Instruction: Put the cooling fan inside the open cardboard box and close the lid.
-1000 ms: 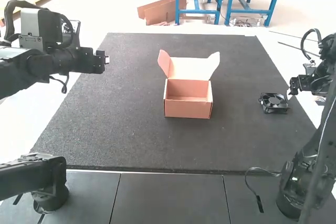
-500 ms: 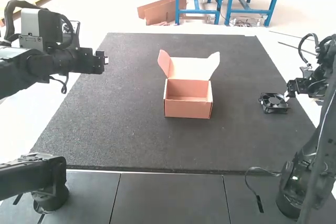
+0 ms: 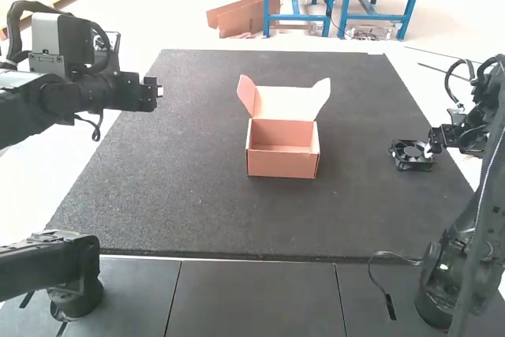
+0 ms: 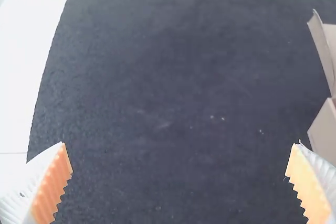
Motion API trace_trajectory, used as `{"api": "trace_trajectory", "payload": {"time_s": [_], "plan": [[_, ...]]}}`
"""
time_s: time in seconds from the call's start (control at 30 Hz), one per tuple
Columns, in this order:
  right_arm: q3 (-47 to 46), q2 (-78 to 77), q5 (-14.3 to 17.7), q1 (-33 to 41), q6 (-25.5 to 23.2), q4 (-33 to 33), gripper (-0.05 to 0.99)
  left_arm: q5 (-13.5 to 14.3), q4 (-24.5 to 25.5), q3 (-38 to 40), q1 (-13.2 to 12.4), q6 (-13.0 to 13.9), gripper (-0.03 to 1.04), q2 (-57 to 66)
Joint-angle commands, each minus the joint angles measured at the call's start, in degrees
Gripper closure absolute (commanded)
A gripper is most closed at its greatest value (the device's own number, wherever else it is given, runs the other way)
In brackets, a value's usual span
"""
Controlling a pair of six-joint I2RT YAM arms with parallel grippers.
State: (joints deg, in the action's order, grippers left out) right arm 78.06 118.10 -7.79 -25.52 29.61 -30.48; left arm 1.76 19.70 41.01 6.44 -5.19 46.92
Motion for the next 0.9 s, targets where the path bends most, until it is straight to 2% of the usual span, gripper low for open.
{"api": "trace_trajectory", "payload": {"time_s": [0.0,0.03,0.27,0.43,0.53,0.6,0.67,0.77,0.87], "plan": [[1.5,1.5,0.1,-0.3,0.5,-1.2,0.12,0.8,-0.2,1.6,-0.2,0.1,0.04,-0.9],[1.7,1.8,0.1,-0.3,0.5,-1.2,0.16,0.8,-0.3,1.7,-0.2,0.1,0.04,-0.9],[1.6,2.7,-1.4,-0.2,0.3,-2.2,0.69,0.9,-0.5,2.2,-0.2,0.1,0.04,-1.0],[1.6,2.9,-3.1,0.9,-0.5,-3.7,0.96,0.9,-0.3,2.5,-0.2,0.1,0.04,-1.4],[1.7,2.9,-3.3,1.9,-1.7,-5.5,0.95,0.9,-0.4,2.5,-0.2,0.1,0.04,-2.0],[2.2,2.7,-3.4,2.1,-4.6,-6.0,0.95,0.9,-0.4,2.4,-0.2,0.1,0.04,-2.4],[3.9,2.4,-3.7,2.0,-10.4,-6.9,0.95,0.9,-0.5,2.4,-0.2,0.1,0.04,-2.6],[7.3,0.8,-8.2,1.9,-12.4,-11.7,0.95,0.9,-1.0,2.3,-0.2,0.2,0.04,-2.8],[9.3,-3.1,-9.9,2.1,-13.3,-14.7,0.95,0.8,-2.0,2.1,-0.2,0.2,0.04,-3.1]]}}
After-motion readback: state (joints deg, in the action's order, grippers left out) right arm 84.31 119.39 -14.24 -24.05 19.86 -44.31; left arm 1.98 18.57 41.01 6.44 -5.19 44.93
